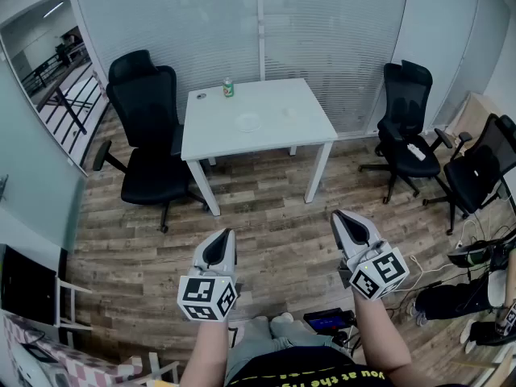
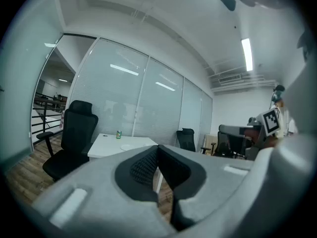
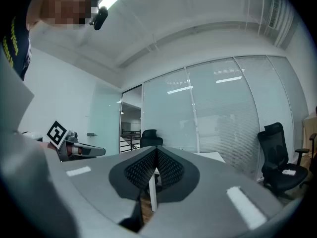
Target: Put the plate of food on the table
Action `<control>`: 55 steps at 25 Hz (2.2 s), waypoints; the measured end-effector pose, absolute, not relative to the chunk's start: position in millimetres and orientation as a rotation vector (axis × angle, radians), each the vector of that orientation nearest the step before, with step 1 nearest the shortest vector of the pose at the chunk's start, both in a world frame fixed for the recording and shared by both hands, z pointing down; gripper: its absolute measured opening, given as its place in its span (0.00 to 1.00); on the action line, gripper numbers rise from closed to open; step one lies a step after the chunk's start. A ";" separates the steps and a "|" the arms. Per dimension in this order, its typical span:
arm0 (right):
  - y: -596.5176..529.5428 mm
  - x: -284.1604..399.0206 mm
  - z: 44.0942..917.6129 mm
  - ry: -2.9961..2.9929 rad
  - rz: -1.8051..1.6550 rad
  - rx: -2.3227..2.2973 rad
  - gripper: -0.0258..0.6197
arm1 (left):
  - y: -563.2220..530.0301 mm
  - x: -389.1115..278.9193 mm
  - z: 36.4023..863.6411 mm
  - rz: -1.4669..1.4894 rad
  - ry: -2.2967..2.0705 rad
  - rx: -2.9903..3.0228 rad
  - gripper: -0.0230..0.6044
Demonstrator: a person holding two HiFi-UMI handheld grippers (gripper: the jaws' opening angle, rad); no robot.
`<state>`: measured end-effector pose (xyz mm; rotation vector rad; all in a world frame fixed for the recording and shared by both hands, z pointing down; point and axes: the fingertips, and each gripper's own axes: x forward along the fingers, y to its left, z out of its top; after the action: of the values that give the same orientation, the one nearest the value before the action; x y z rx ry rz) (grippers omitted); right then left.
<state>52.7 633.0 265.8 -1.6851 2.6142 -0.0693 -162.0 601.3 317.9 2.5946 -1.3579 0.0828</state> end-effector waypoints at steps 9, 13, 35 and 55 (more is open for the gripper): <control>624.1 60.9 261.1 2.610 -0.065 -1.657 0.05 | 592.3 -157.8 303.8 0.007 -1.387 2.592 0.04; 616.6 67.4 261.1 2.611 -0.056 -1.651 0.05 | 585.8 -151.2 304.3 0.020 -1.397 2.600 0.04; 549.6 99.4 286.0 2.657 -0.089 -1.602 0.05 | 520.8 -136.0 332.3 0.083 -1.489 2.522 0.04; 348.8 94.0 297.8 2.648 -0.113 -1.662 0.05 | 299.5 -137.9 345.3 0.084 -1.440 2.528 0.04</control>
<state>94.0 348.8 297.8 -1.6620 2.6479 -0.1129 -137.9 299.5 345.3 2.5281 -1.4402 0.0838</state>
